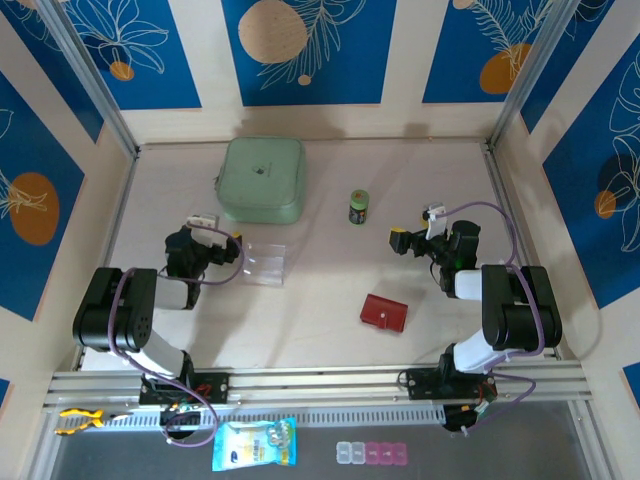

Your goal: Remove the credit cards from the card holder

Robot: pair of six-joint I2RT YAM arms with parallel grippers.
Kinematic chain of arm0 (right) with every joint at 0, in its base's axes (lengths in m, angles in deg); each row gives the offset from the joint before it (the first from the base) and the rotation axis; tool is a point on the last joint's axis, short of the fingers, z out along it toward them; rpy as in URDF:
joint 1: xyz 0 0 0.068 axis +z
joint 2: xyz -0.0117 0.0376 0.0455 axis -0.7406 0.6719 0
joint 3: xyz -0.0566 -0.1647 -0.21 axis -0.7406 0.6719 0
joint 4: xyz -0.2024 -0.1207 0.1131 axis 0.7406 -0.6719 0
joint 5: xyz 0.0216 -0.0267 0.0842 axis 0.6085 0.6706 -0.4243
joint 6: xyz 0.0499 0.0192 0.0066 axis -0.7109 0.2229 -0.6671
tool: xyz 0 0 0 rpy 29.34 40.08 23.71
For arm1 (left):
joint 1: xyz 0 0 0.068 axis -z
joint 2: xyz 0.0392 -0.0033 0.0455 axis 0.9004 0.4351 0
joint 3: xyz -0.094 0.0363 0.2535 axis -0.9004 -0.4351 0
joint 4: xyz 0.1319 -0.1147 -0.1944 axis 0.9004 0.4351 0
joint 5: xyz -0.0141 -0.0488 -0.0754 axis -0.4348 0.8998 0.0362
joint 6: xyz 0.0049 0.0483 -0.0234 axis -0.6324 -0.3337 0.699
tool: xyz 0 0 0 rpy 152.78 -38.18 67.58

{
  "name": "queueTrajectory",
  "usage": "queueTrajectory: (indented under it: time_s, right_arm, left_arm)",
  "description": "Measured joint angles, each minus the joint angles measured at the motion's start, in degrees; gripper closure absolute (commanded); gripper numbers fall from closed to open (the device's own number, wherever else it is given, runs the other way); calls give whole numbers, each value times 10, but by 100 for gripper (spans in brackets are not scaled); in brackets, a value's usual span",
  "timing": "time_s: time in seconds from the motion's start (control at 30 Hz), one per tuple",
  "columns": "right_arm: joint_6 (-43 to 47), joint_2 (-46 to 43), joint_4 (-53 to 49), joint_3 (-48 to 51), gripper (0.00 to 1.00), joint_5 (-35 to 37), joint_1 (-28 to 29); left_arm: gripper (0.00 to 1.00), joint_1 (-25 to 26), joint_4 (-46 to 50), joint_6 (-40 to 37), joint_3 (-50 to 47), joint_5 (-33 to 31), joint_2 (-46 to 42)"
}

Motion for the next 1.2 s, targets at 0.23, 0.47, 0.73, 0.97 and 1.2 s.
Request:
queueTrajectory:
  time_s: [0.23, 0.47, 0.73, 0.97, 1.2]
  right_arm:
    - [0, 0, 4, 0, 1, 0, 0]
    - [0, 0, 4, 0, 1, 2, 0]
    - [0, -17, -11, 0, 1, 34, 16]
    - [13, -81, -114, -27, 1, 68, 45]
    - [8, -158, -256, -63, 4, 118, 88]
  left_arm:
    - [0, 0, 0, 0, 0, 0, 0]
    - [0, 0, 0, 0, 0, 0, 0]
    - [0, 0, 49, 0, 1, -10, -67]
    - [0, 8, 152, 15, 26, -37, -136]
    - [5, 23, 311, 68, 83, -72, -192]
